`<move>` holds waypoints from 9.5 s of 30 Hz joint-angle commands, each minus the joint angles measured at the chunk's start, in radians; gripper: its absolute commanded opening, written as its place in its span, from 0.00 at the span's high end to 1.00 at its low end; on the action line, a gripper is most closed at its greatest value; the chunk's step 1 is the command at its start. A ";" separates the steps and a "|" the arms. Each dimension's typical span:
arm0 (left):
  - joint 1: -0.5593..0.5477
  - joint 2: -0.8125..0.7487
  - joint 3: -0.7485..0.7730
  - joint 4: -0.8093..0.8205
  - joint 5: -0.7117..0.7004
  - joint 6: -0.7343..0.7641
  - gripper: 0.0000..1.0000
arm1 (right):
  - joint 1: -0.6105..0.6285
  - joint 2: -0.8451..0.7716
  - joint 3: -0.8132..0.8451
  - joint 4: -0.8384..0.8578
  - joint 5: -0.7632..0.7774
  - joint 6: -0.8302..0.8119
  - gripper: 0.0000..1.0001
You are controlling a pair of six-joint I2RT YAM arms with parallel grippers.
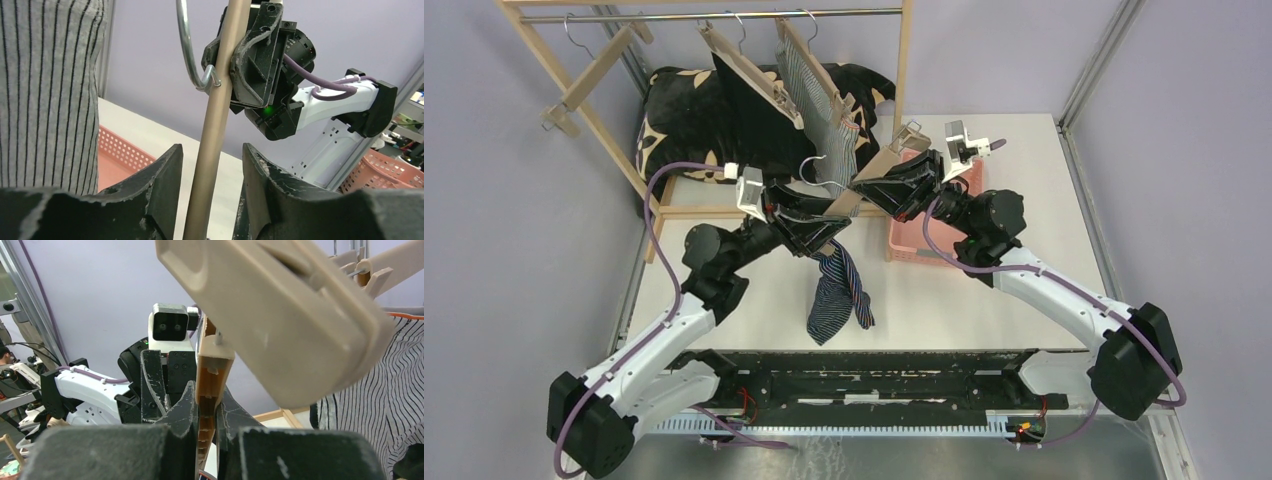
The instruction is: Remove the underwear clipped to the hanger
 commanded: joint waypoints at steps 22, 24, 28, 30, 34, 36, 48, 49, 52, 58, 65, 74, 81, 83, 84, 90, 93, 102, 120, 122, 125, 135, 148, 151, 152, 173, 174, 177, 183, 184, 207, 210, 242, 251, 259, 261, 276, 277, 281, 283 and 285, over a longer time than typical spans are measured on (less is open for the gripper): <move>-0.004 -0.193 -0.021 -0.295 -0.130 0.189 0.38 | 0.005 -0.129 -0.008 0.033 0.052 -0.052 0.99; -0.004 -0.176 -0.020 -0.279 -0.109 0.175 0.38 | 0.005 -0.124 -0.004 0.036 0.056 -0.064 0.99; -0.004 -0.153 -0.019 -0.253 -0.079 0.153 0.38 | 0.005 -0.113 0.012 0.034 0.065 -0.081 0.99; -0.004 -0.149 -0.020 -0.243 -0.067 0.146 0.40 | 0.006 -0.109 0.022 0.031 0.065 -0.083 0.99; -0.005 -0.153 -0.020 -0.233 -0.057 0.152 0.70 | 0.005 -0.104 0.026 0.019 0.064 -0.086 0.99; -0.004 -0.153 -0.015 -0.239 -0.059 0.152 0.97 | 0.005 -0.103 0.024 0.007 0.063 -0.090 0.99; -0.004 -0.173 0.078 -0.284 -0.071 0.224 0.26 | 0.005 -0.111 0.017 -0.022 0.048 -0.100 0.99; -0.004 -0.172 0.085 -0.285 -0.083 0.228 0.25 | 0.004 -0.110 0.017 -0.022 0.044 -0.096 0.99; -0.004 -0.157 0.109 -0.286 -0.084 0.235 0.28 | 0.005 -0.106 0.018 -0.023 0.039 -0.088 0.99; -0.004 -0.101 0.129 -0.283 -0.021 0.210 0.32 | 0.008 -0.097 0.026 -0.017 0.038 -0.085 0.99; -0.004 -0.054 0.119 -0.226 0.009 0.172 0.42 | 0.015 -0.067 0.044 0.007 0.030 -0.068 0.99; -0.004 -0.052 0.102 -0.180 0.037 0.133 0.97 | 0.020 -0.064 0.050 -0.010 0.043 -0.078 0.99; -0.004 -0.148 0.214 -0.483 -0.087 0.216 0.97 | 0.020 -0.099 0.034 -0.083 0.065 -0.135 0.78; -0.004 -0.175 0.277 -0.629 -0.164 0.251 0.97 | 0.021 -0.118 0.029 -0.144 0.069 -0.164 0.45; -0.004 -0.185 0.318 -0.738 -0.204 0.267 0.97 | 0.021 -0.129 0.026 -0.175 0.073 -0.178 0.27; -0.004 -0.241 0.534 -1.189 -0.519 0.308 0.97 | 0.026 -0.215 0.009 -0.581 0.202 -0.361 0.00; -0.004 -0.239 0.666 -1.436 -0.736 0.322 0.97 | 0.042 -0.264 -0.047 -0.784 0.345 -0.420 0.00; -0.004 -0.233 0.868 -1.831 -1.089 0.317 0.97 | 0.162 -0.198 -0.168 -1.059 0.567 -0.489 0.00; -0.052 -0.075 1.048 -2.044 -1.253 0.397 0.97 | 0.365 0.247 -0.100 -0.923 0.652 -0.534 0.00; -0.072 -0.059 1.081 -2.034 -1.269 0.405 0.97 | 0.366 0.315 -0.078 -0.907 0.651 -0.533 0.00; -0.103 -0.027 1.145 -2.051 -1.302 0.407 0.97 | 0.365 0.422 -0.063 -0.855 0.634 -0.515 0.00; -0.125 0.128 1.075 -1.950 -1.272 0.456 0.97 | 0.364 0.600 0.039 -0.932 0.636 -0.472 0.58; 0.357 0.165 0.880 -1.581 -0.726 0.604 0.97 | 0.364 0.185 -0.007 -1.097 0.742 -0.508 1.00; 0.406 0.201 0.928 -1.589 -0.673 0.641 0.97 | 0.364 0.043 -0.016 -1.156 0.848 -0.526 1.00; 0.423 0.219 0.953 -1.593 -0.656 0.652 0.97 | 0.364 -0.005 -0.013 -1.176 0.890 -0.534 1.00; 0.759 0.508 1.389 -1.628 -0.136 0.687 0.97 | 0.033 -0.095 0.102 -1.133 1.223 -0.623 1.00; 0.758 0.506 1.385 -1.622 -0.127 0.685 0.97 | 0.018 -0.073 0.100 -1.115 1.220 -0.628 0.99; 0.759 0.478 1.352 -1.597 -0.157 0.687 0.97 | -0.029 0.003 0.098 -1.079 1.200 -0.625 0.99; 0.760 0.444 1.337 -1.580 -0.233 0.694 0.97 | -0.092 0.136 0.102 -1.023 1.141 -0.594 0.99; 0.760 0.442 1.344 -1.576 -0.251 0.695 0.97 | -0.109 0.162 0.107 -1.016 1.130 -0.592 0.99; 0.813 0.608 1.493 -1.486 -0.290 0.644 0.97 | -0.201 0.341 0.122 -0.986 0.978 -0.571 0.99; 0.818 0.610 1.479 -1.456 -0.291 0.636 0.97 | -0.206 0.357 0.119 -0.981 0.977 -0.569 0.99; 0.824 0.299 1.338 -1.345 -0.503 0.604 0.47 | -0.242 0.258 0.168 -1.028 1.039 -0.589 0.38; 0.824 0.281 1.327 -1.327 -0.375 0.567 0.35 | -0.243 0.127 0.118 -1.015 0.996 -0.611 0.25; 0.823 0.310 1.246 -1.179 -0.103 0.451 0.37 | -0.241 0.017 0.081 -1.034 0.955 -0.582 0.24; 0.821 0.335 1.257 -1.162 -0.081 0.434 0.38 | -0.241 -0.011 0.080 -1.048 0.944 -0.578 0.25; 0.408 0.555 1.623 -1.504 -0.409 0.607 0.37 | -0.240 -0.080 0.066 -1.082 0.927 -0.577 0.27; 0.399 0.557 1.612 -1.507 -0.430 0.614 0.37 | -0.241 -0.083 0.065 -1.083 0.931 -0.581 0.27; 0.365 0.563 1.591 -1.507 -0.495 0.638 0.38 | -0.240 -0.098 0.057 -1.076 0.944 -0.590 0.27; 0.354 0.570 1.594 -1.507 -0.514 0.647 0.38 | -0.240 -0.098 0.055 -1.075 0.942 -0.590 0.27; 0.347 0.574 1.594 -1.507 -0.527 0.652 0.38 | -0.240 -0.093 0.053 -1.073 0.941 -0.589 0.27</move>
